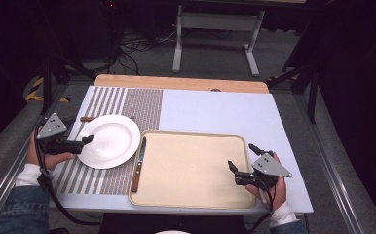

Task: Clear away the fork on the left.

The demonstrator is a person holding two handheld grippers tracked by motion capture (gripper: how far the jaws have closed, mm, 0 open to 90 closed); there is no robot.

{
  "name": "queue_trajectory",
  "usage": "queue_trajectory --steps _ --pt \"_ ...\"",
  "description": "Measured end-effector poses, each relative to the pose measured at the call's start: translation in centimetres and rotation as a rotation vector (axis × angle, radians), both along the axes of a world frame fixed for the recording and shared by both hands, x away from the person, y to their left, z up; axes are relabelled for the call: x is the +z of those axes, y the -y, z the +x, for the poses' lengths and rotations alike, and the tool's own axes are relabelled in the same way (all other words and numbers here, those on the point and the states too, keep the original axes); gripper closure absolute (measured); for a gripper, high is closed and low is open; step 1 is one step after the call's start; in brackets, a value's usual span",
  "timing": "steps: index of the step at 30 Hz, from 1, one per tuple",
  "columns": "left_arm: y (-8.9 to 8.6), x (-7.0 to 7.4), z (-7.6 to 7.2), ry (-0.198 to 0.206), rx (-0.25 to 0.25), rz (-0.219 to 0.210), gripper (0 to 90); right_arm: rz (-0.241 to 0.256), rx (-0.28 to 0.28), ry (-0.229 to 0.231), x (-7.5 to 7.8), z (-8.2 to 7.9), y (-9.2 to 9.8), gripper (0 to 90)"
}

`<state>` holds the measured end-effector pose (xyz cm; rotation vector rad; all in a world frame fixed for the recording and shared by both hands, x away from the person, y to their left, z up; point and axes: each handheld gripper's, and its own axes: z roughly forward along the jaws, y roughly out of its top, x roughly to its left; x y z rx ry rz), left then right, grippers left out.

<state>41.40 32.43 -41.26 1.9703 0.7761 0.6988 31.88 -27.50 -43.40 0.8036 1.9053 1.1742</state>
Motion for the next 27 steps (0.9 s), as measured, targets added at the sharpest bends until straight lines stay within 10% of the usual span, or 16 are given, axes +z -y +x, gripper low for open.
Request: queue_trajectory --steps 14,19,27 --pt "-3.2 0.5 7.7 -0.156 0.055 0.156 16.5 -0.004 -0.001 -0.039 0.3 0.0 0.7 11.9" --pt "-3.4 -0.5 10.9 -0.279 0.01 0.236 17.3 -0.054 0.03 -0.085 0.1 0.2 0.6 11.6" --pt "-2.8 -1.5 13.3 -0.348 -0.014 0.318 21.6 -0.078 0.039 -0.127 -0.2 0.3 0.3 11.2"
